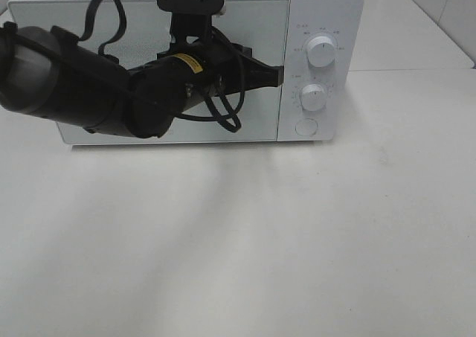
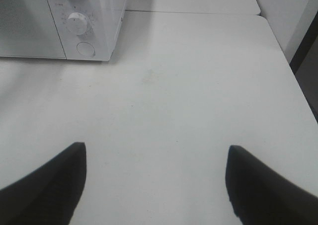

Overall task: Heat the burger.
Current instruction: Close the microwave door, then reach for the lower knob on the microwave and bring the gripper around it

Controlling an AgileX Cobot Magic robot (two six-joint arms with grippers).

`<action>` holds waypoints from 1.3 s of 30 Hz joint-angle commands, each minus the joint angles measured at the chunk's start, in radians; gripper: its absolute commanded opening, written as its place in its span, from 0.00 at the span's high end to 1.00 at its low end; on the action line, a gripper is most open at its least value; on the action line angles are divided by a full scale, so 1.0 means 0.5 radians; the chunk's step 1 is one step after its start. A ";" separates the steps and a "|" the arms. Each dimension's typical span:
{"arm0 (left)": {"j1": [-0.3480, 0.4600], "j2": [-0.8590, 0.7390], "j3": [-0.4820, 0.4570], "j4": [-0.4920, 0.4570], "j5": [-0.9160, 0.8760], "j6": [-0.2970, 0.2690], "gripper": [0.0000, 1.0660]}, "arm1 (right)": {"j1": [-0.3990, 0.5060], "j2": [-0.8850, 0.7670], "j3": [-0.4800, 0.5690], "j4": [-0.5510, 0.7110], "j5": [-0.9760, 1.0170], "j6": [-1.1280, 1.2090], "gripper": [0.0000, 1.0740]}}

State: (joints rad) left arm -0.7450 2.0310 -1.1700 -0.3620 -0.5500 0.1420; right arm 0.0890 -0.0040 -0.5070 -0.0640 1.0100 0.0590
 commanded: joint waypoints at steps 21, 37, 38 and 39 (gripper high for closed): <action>-0.128 -0.494 0.142 -0.098 1.690 0.030 0.06 | -0.014 -0.056 0.012 0.004 -0.028 -0.024 0.30; 0.118 -0.940 0.142 0.026 2.866 -0.120 0.06 | -0.014 -0.056 0.012 0.004 -0.028 -0.030 0.30; 0.164 -0.958 0.142 0.026 2.912 -0.122 0.06 | -0.014 -0.056 0.012 0.004 -0.028 -0.030 0.30; 0.164 -0.958 0.142 0.026 2.912 -0.122 0.06 | -0.014 -0.056 0.012 0.004 -0.028 -0.030 0.30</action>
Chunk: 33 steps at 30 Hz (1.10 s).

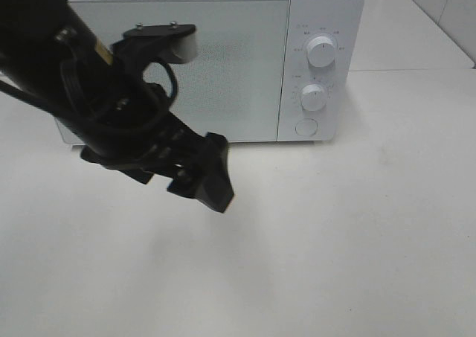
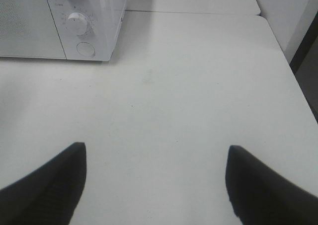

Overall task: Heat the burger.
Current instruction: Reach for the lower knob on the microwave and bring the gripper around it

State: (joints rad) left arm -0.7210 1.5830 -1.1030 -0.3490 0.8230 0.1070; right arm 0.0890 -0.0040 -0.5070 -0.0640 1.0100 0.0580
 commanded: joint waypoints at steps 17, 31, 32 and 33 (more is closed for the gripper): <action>1.206 -0.478 0.010 0.228 0.746 -0.070 0.06 | -0.014 -0.056 0.012 0.004 -0.028 -0.028 0.30; 1.468 -1.230 0.410 0.380 0.710 -0.158 0.06 | -0.014 -0.056 0.012 0.004 -0.028 -0.026 0.30; 1.468 -1.230 0.410 0.380 0.710 -0.158 0.06 | -0.014 -0.056 0.012 0.004 -0.028 -0.026 0.30; 1.468 -1.362 0.506 0.378 0.672 -0.154 0.06 | -0.014 -0.056 0.012 0.004 -0.028 -0.026 0.30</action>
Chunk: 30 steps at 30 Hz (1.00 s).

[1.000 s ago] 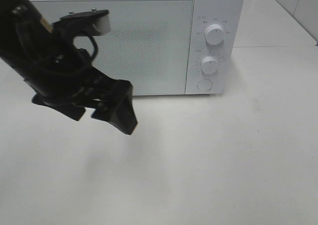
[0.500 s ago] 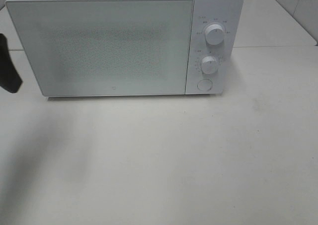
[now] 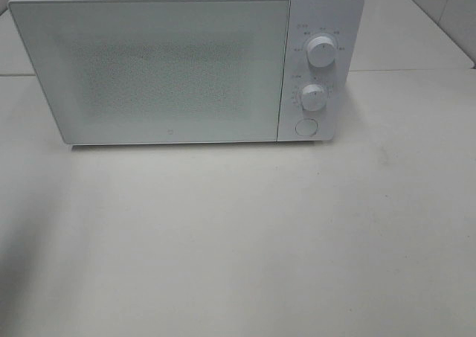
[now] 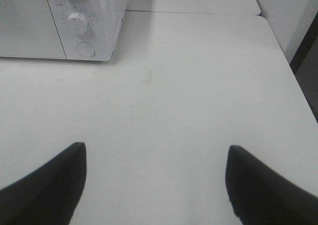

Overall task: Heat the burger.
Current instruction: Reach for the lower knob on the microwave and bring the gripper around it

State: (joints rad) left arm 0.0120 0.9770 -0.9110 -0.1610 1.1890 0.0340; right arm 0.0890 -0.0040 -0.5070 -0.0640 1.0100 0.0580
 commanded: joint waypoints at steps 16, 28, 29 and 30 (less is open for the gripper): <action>-0.014 -1.054 0.742 -0.008 -0.336 0.006 0.06 | -0.014 -0.056 0.012 0.004 -0.028 -0.026 0.30; -0.014 -1.436 0.788 0.042 -0.238 -0.002 0.06 | -0.014 -0.056 0.012 0.002 -0.028 -0.026 0.30; -0.014 -1.492 0.788 0.044 -0.238 0.000 0.06 | -0.014 -0.056 0.012 0.002 -0.028 -0.026 0.30; -0.014 -1.492 0.788 0.044 -0.238 0.000 0.06 | -0.014 -0.056 0.012 0.002 -0.028 -0.026 0.30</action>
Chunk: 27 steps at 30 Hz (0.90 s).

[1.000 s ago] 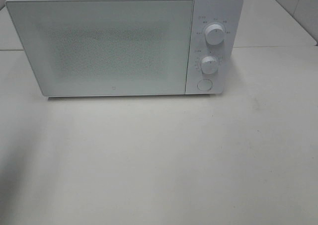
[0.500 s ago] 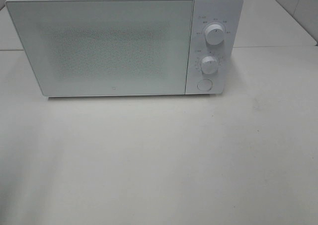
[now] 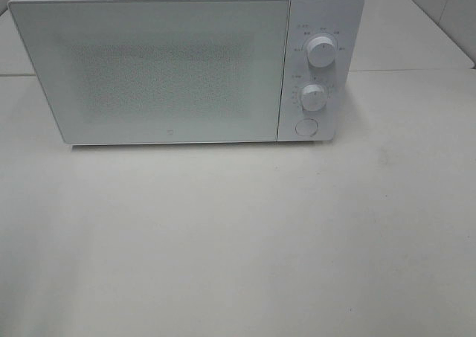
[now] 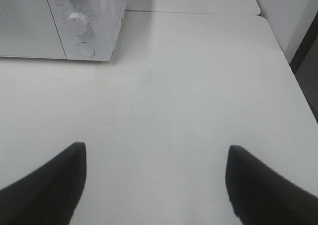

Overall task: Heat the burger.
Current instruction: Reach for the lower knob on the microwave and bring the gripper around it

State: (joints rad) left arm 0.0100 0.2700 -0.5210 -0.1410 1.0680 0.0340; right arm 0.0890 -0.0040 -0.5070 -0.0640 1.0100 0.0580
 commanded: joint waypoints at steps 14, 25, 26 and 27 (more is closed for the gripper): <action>0.002 -0.590 0.010 -0.014 -0.002 -0.010 0.06 | -0.014 -0.056 0.012 0.002 -0.028 -0.030 0.30; 0.006 -0.600 0.010 -0.012 -0.002 -0.010 0.06 | -0.014 -0.054 0.012 0.002 -0.028 -0.030 0.30; 0.006 -0.600 0.010 -0.012 -0.002 -0.010 0.06 | -0.014 -0.054 0.012 0.002 -0.028 -0.030 0.30; 0.006 -0.600 0.010 -0.012 -0.002 -0.010 0.06 | -0.012 -0.054 0.012 0.002 -0.028 -0.026 0.30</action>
State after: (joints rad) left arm 0.0110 -0.0050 -0.5150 -0.1410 1.0680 0.0330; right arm 0.0890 -0.0040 -0.5070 -0.0640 1.0100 0.0580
